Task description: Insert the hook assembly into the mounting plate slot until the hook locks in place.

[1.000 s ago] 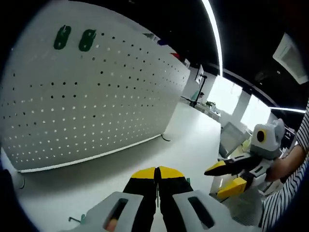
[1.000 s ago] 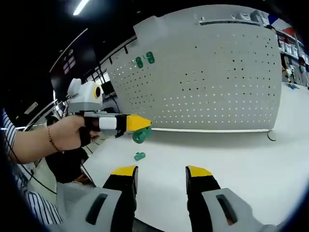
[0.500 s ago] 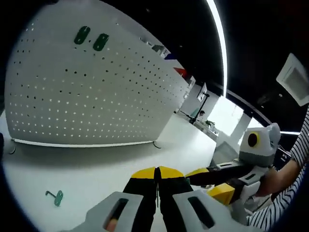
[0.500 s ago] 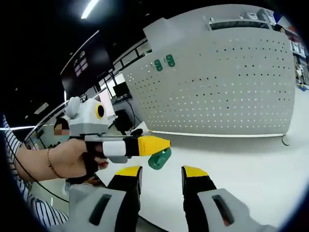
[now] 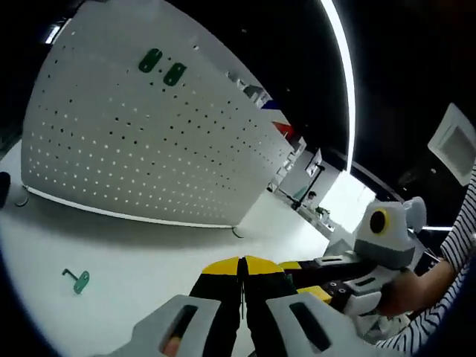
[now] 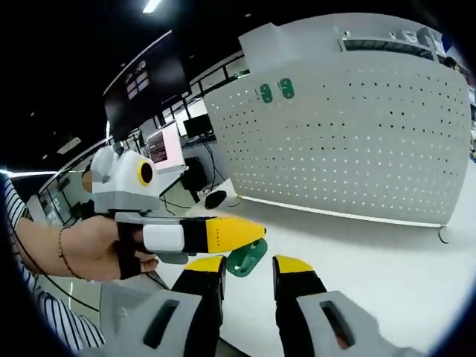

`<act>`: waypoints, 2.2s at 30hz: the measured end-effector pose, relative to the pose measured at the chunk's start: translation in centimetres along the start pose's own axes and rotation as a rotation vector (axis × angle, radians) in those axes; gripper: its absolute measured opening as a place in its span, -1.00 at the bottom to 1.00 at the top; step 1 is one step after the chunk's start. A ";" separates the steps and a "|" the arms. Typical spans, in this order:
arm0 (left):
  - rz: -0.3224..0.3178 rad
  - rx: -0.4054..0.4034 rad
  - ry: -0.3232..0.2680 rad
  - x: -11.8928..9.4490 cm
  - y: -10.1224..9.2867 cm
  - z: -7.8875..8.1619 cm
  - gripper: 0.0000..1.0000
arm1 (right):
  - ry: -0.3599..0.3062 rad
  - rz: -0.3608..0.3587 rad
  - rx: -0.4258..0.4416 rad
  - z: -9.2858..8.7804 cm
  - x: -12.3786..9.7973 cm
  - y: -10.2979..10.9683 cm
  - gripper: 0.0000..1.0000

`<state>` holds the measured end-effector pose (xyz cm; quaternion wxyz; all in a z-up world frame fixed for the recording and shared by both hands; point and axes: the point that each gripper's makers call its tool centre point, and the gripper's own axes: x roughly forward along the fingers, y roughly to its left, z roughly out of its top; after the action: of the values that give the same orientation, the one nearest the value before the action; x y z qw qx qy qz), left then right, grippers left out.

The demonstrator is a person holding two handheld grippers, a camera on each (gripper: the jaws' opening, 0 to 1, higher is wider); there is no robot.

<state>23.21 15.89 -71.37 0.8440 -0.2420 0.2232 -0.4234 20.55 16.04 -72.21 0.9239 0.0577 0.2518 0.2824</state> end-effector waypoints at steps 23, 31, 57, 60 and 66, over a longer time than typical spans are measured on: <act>0.024 -0.065 -0.140 -1.8 0.2 0.5 -0.98 | 0.008 0.023 -0.043 0.5 0.7 1.3 -0.96; 0.039 -0.074 -0.193 -2.4 0.2 1.0 -0.98 | 0.000 0.028 0.064 0.8 0.8 1.7 -0.99; 0.091 0.044 -0.224 -4.3 0.6 2.2 -0.98 | 0.026 0.047 0.062 0.5 1.3 3.1 -1.00; 0.091 0.047 -0.225 -4.8 0.9 2.8 -0.95 | 0.036 0.037 0.012 0.2 1.3 3.2 -1.00; 0.121 0.098 -0.194 -6.0 1.8 2.7 -0.70 | 0.019 0.032 -0.052 0.7 1.5 3.4 -1.00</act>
<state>22.61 22.33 -69.32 0.8964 -0.2264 0.1339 -0.3568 20.31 19.77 -71.43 0.9180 0.0349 0.2522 0.3040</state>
